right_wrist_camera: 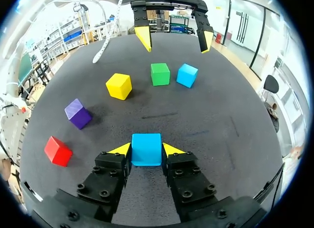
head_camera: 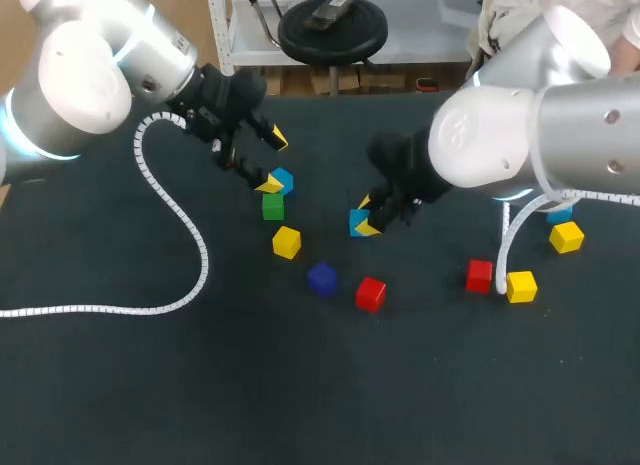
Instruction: Place the blue cubes, place green cubes on the blue cubes, place the yellow cubes on the green cubes, then place the red cubes on the yellow cubes, and place purple cube on the red cubes.
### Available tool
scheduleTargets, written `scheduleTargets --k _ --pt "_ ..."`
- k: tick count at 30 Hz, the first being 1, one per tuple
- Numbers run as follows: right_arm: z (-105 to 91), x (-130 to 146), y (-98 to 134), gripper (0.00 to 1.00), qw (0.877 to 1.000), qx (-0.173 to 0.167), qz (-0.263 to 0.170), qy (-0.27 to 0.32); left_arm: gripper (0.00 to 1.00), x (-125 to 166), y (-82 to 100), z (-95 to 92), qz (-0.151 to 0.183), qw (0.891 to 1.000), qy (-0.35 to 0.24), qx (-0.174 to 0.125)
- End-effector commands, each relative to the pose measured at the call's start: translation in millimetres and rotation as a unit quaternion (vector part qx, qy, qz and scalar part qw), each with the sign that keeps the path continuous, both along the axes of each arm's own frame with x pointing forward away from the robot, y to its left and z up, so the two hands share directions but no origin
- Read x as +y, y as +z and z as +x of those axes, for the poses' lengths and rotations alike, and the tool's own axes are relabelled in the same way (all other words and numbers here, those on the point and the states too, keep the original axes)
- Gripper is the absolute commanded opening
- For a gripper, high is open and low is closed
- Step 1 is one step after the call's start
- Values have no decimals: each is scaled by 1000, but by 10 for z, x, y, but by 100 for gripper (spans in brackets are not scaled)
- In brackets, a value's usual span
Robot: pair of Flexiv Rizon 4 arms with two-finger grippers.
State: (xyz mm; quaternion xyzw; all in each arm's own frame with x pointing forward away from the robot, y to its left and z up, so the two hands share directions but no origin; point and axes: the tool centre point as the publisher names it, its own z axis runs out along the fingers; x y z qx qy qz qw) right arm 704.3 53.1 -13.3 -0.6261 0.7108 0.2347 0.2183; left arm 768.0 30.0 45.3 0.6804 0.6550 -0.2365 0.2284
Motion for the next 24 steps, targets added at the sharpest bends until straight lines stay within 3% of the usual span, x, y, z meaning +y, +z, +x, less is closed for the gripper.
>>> scheduleTargets --k 1,24 --pt "25 6 -16 0 1000 2 0 0 100 5 -2 9 0 1000 -1 0" --pt "59 32 -37 0 1000 5 -3 4 100 5 -2 9 0 1000 -1 0"
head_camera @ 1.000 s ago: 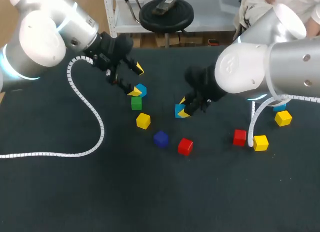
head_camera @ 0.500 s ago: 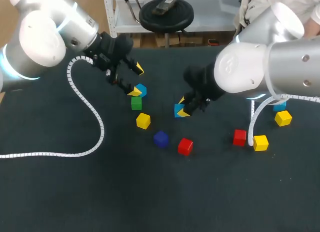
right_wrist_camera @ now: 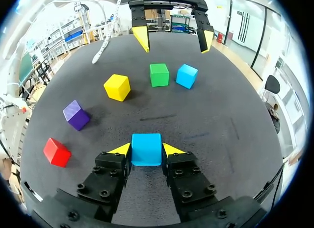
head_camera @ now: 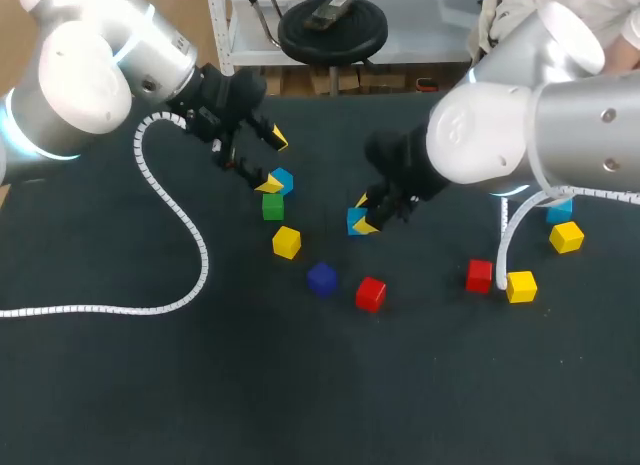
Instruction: Place the blue cubes, place green cubes on the blue cubes, place the yellow cubes on the green cubes, then place the red cubes on the yellow cubes, and place purple cube on the red cubes.
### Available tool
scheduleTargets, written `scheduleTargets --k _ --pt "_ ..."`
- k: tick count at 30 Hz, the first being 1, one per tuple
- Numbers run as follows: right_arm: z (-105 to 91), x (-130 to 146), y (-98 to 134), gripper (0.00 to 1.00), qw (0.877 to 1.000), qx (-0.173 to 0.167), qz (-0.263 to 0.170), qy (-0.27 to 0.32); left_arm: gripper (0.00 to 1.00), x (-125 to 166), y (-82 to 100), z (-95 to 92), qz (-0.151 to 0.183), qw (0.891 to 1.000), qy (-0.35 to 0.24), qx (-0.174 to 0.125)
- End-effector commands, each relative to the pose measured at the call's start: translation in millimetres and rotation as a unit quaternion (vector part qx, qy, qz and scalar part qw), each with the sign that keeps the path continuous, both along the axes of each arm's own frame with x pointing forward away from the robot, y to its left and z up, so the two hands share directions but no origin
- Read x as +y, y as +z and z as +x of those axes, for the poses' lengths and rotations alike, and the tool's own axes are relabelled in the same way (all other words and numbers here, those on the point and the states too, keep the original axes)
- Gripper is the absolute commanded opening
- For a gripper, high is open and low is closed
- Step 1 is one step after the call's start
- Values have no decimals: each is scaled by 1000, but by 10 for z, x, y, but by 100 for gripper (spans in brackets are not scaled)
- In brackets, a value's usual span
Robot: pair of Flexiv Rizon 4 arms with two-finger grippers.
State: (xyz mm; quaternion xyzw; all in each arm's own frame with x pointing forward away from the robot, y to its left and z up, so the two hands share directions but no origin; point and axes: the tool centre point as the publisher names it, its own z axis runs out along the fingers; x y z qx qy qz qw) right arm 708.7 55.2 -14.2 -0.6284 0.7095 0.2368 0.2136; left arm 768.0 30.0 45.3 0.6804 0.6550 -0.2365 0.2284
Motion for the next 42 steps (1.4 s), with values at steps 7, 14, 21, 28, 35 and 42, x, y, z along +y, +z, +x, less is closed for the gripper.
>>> scheduleTargets --k 7,14,21,28,35,42 --pt "13 6 -36 42 1000 9 -3 -1 100 5 -2 9 0 1000 -1 0" --pt "18 -11 -25 100 1000 15 1 -6 100 5 -2 9 0 1000 -1 0" --pt "148 -169 114 100 999 0 32 -33 100 5 -2 9 0 1000 -1 0" --pt "260 -358 402 100 997 -19 78 3 100 5 -2 9 0 1000 -1 0" --pt "210 -266 428 100 996 -27 75 47 100 5 -2 9 0 1000 -1 0" --pt "217 -188 298 100 998 -25 46 30 100 5 -2 9 0 1000 -1 0"
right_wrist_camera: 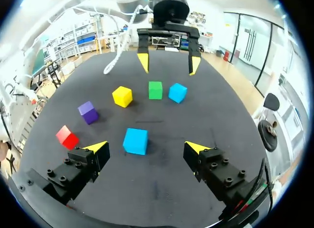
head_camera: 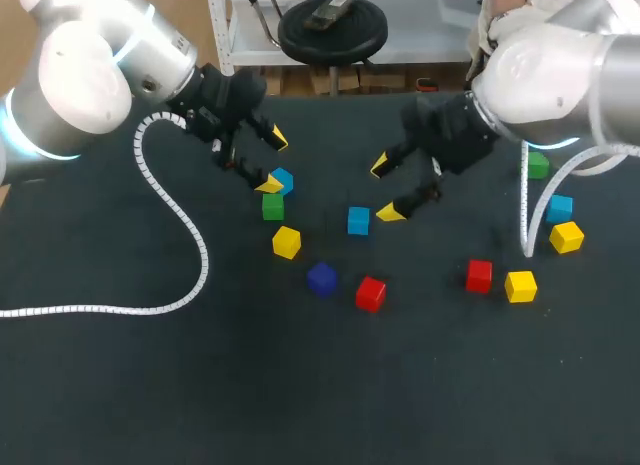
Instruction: Place the blue cubes, place green cubes on the blue cubes, place the yellow cubes on the green cubes, then place the red cubes on the yellow cubes, and place purple cube on the red cubes.
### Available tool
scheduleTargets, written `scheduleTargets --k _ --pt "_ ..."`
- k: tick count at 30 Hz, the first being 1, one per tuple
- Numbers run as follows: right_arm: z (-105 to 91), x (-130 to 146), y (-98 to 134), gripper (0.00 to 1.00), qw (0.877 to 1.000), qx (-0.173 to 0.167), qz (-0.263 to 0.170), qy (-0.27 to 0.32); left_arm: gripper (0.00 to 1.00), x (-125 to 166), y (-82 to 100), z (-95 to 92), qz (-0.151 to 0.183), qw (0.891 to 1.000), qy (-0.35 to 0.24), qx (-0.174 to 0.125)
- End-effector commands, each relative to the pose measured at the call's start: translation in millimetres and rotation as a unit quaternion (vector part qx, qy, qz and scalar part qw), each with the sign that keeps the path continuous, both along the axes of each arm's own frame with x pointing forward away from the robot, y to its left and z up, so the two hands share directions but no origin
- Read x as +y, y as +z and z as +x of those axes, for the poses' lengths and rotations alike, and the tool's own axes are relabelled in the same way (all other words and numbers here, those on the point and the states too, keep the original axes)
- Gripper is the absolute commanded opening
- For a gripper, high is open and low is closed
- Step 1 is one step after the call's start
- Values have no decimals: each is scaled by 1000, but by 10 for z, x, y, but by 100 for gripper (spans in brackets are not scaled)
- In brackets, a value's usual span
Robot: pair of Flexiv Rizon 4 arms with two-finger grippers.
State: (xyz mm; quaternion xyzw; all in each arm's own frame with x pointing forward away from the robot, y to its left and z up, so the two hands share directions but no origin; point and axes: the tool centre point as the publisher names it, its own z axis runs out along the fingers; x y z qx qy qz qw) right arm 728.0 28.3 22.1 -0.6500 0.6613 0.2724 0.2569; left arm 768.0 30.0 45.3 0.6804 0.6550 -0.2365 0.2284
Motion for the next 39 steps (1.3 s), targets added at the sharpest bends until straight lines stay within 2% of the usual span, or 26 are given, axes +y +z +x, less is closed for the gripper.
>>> scheduleTargets --k 1,5,10,13,15,17,20,22,23,26,33,39 --pt "29 95 -71 100 1000 -3 -14 -15 100 5 -2 8 0 1000 -1 0" --pt "52 161 -116 100 1000 -5 -24 -4 100 5 -2 8 0 1000 -1 0" --pt "40 210 -166 93 999 1 -34 10 100 5 -2 8 0 1000 -1 0" --pt "40 206 -193 78 999 4 -36 11 100 5 -2 8 0 1000 -1 0" --pt "38 206 -208 62 999 6 -38 12 100 5 -2 8 0 1000 -1 0" --pt "37 206 -220 56 999 8 -40 12 100 5 -2 8 0 1000 -1 0" --pt "34 203 -242 58 999 10 -43 11 100 5 -2 8 0 1000 -1 0" --pt "32 206 -251 64 999 11 -45 12 100 5 -2 8 0 1000 -1 0" --pt "30 209 -252 71 999 11 -46 12 100 5 -2 8 0 1000 -1 0" --pt "12 216 -229 100 999 12 -46 17 100 5 -2 8 0 1000 -1 0" --pt "-14 199 -165 100 998 7 -46 36 100 5 -2 8 0 1000 -1 0" --pt "38 279 -217 100 998 9 -48 45 100 5 -2 8 0 1000 -1 0"
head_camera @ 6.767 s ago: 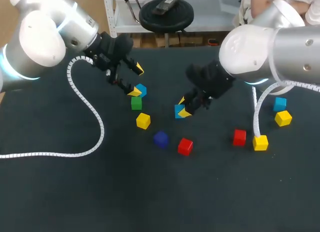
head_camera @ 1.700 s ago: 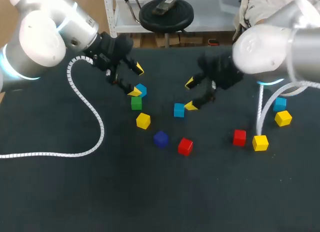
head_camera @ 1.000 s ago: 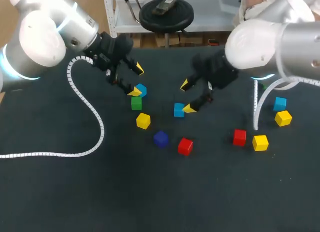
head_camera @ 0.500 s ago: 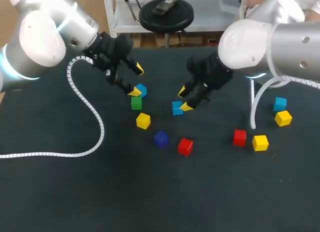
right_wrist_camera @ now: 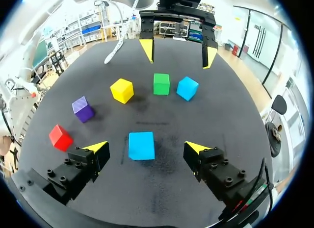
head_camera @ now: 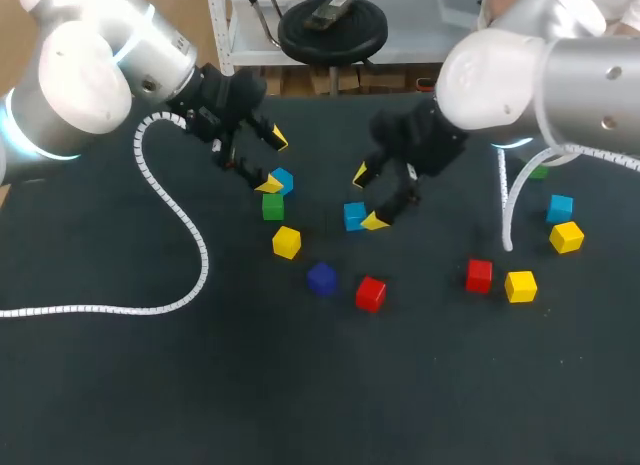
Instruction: Place the blue cubes, place green cubes on the blue cubes, place the yellow cubes on the green cubes, then place the red cubes on the yellow cubes, and place purple cube on the red cubes.
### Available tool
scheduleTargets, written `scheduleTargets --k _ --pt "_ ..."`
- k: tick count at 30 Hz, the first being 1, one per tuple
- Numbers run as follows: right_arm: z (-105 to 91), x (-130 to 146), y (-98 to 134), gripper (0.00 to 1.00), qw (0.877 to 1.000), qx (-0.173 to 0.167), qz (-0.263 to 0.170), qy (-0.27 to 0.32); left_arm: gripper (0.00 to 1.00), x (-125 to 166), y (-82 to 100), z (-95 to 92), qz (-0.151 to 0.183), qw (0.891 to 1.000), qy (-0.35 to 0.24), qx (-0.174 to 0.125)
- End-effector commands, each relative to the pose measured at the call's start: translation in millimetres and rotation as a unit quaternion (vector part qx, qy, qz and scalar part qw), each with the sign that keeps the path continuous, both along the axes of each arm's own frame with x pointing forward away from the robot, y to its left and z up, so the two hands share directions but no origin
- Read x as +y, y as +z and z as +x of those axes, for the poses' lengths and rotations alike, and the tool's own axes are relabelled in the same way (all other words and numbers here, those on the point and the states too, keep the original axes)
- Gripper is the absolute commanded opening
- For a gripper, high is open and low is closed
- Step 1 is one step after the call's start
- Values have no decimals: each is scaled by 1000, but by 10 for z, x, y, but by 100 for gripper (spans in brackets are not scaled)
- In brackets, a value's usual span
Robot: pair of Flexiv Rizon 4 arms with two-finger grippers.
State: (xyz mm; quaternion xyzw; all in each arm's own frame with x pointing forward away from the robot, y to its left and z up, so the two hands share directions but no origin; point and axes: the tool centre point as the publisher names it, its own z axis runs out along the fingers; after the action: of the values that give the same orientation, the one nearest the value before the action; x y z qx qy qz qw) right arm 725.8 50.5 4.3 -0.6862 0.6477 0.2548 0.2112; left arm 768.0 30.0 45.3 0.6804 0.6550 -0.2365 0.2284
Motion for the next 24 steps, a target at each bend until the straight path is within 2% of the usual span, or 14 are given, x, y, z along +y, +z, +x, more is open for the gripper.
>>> scheduleTargets --k 1,3,6,10,11,16,17,18,21,24 --pt "69 64 -44 100 1000 4 -2 4 100 5 -2 8 0 1000 -1 0" --pt "83 72 -51 99 1000 5 -2 5 100 5 -2 8 0 1000 -1 0" --pt "81 89 -75 90 1000 9 -2 6 100 5 -2 8 0 1000 -1 0" --pt "60 104 -97 70 1000 13 -3 8 100 5 -2 8 0 1000 -1 0" --pt "54 104 -100 49 1000 13 -3 8 100 5 -2 8 0 1000 -1 0" --pt "31 84 -114 42 1000 16 -4 10 100 5 -2 8 0 1000 -1 0" --pt "26 77 -114 38 1000 16 -4 10 100 5 -2 8 0 1000 -1 0" --pt "22 71 -113 27 1000 15 -4 10 100 5 -2 8 0 1000 -1 0" --pt "3 53 -107 5 1000 15 -4 9 100 5 -2 8 0 1000 -1 0" --pt "-16 31 -95 0 1000 15 -4 3 100 5 -2 8 0 1000 -1 0"
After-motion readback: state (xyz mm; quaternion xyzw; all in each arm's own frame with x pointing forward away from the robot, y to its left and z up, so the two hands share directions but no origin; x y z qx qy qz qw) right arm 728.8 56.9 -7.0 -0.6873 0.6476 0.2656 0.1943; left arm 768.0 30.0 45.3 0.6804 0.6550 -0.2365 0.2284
